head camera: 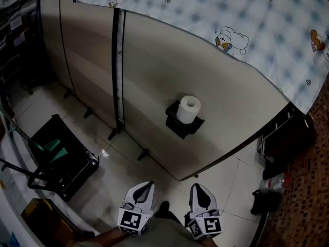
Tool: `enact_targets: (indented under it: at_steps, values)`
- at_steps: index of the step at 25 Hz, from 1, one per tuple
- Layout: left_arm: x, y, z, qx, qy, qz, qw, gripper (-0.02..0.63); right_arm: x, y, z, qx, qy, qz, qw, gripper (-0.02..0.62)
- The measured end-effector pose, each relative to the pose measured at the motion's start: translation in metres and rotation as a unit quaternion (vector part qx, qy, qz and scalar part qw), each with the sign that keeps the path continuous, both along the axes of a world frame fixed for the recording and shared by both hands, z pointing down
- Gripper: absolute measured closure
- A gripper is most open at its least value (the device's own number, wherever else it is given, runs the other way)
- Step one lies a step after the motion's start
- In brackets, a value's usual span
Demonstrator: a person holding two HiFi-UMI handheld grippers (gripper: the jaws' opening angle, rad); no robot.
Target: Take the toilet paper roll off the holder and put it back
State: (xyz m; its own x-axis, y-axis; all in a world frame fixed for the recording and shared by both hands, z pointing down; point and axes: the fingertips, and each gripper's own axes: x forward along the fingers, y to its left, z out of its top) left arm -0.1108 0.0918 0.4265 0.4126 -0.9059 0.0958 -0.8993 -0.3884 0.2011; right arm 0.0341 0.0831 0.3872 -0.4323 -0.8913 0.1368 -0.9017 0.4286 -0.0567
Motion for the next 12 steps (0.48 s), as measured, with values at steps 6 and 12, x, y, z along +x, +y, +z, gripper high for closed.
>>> enact_targets:
  at_steps: [6, 12]
  values:
    - [0.011, -0.047, -0.004, 0.002, -0.018, -0.009, 0.9998, 0.601, 0.002, -0.042, 0.006, 0.000, -0.024, -0.028, 0.999, 0.595]
    - [0.036, -0.098, -0.023, 0.017, -0.038, -0.026, 0.9988, 0.601, 0.009, -0.093, -0.005, 0.020, -0.037, -0.091, 0.995, 0.595]
